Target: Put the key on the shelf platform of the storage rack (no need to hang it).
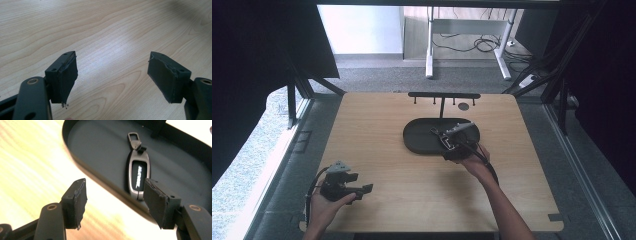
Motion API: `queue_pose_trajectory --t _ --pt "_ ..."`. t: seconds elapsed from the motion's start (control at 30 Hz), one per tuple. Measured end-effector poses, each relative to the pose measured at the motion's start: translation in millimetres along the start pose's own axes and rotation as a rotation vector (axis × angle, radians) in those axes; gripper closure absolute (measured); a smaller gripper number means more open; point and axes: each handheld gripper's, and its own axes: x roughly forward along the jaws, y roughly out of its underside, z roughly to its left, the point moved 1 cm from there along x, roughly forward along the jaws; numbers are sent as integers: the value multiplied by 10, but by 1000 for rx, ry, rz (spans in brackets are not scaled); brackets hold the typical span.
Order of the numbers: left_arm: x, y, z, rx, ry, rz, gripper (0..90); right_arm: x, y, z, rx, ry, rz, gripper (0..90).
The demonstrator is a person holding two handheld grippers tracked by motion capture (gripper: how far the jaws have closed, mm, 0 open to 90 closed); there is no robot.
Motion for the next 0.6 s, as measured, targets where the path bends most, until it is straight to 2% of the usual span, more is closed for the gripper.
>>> queue_pose_trajectory --t 0.5,0.6 --pt "22 -2 -27 2 -3 6 242 -233 766 -12 59 -5 -71 373" --pt "28 -2 -30 8 0 9 242 -226 843 -13 44 -2 -44 371"
